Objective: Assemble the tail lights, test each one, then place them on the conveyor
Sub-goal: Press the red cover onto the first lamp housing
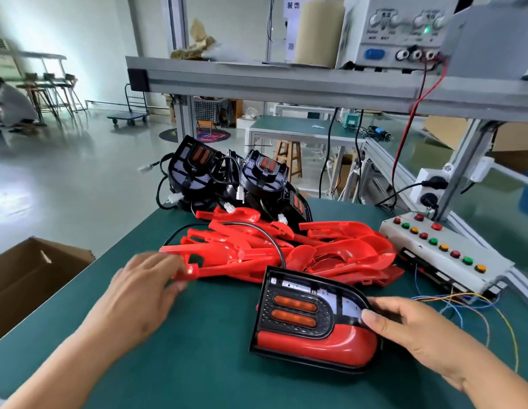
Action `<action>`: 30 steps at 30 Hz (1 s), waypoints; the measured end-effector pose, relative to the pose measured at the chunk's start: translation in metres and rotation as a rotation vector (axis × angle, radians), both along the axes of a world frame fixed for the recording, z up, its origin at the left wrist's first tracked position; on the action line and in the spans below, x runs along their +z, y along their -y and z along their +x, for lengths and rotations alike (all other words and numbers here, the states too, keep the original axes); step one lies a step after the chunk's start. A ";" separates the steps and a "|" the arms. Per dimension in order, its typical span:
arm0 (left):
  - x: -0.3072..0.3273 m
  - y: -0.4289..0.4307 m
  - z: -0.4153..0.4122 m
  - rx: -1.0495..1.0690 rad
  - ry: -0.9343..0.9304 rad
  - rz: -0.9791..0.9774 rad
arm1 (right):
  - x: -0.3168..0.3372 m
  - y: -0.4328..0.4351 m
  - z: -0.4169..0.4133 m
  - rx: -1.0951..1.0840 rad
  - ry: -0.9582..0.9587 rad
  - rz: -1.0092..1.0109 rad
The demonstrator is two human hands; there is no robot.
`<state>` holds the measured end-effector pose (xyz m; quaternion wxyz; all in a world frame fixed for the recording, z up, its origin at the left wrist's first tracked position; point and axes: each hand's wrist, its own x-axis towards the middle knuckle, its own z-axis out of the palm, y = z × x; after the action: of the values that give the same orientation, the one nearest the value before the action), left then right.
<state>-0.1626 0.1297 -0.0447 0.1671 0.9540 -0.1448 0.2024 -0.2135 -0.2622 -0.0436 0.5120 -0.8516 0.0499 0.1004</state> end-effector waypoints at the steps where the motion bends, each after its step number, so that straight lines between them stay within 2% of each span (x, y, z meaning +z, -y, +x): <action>1: 0.008 0.002 0.002 -0.050 0.045 -0.080 | 0.003 0.001 0.000 -0.037 0.026 -0.031; 4: 0.035 0.019 0.012 -0.135 0.012 -0.371 | 0.012 0.001 -0.001 -0.098 0.094 -0.089; 6: 0.052 0.039 0.020 -0.290 -0.085 -0.635 | 0.016 0.000 0.000 -0.108 0.145 -0.111; 8: 0.069 0.065 0.025 -0.482 -0.122 -0.774 | 0.021 -0.002 0.001 -0.103 0.206 -0.112; 11: 0.091 0.107 0.036 -0.665 -0.181 -0.697 | 0.037 -0.012 0.002 -0.122 0.349 -0.017; 15: 0.105 0.166 0.044 -0.905 -0.623 -0.512 | 0.060 -0.032 0.001 -0.010 0.454 0.361; 18: 0.101 0.196 0.040 -0.905 -0.794 -0.568 | 0.060 -0.043 0.002 -0.081 0.465 0.489; 20: 0.095 0.200 0.038 -0.770 -0.734 -0.578 | 0.055 -0.044 0.003 -0.214 0.430 0.641; 23: 0.083 0.177 0.034 -0.650 -0.478 -0.248 | 0.046 -0.038 0.002 -0.397 0.294 0.988; 25: 0.075 0.155 0.026 -0.607 -0.336 -0.158 | 0.039 -0.034 -0.002 -0.466 0.244 1.105; 28: 0.061 0.133 0.013 -0.517 -0.277 -0.265 | 0.027 -0.038 -0.010 -0.428 0.208 1.054; 30: 0.049 0.127 0.009 -0.468 -0.308 -0.252 | 0.018 -0.041 -0.015 -0.381 0.214 0.849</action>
<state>-0.1535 0.0031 0.0044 0.3463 0.8859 -0.3075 0.0275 -0.2285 -0.2215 -0.0257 0.8264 -0.5483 0.1066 -0.0718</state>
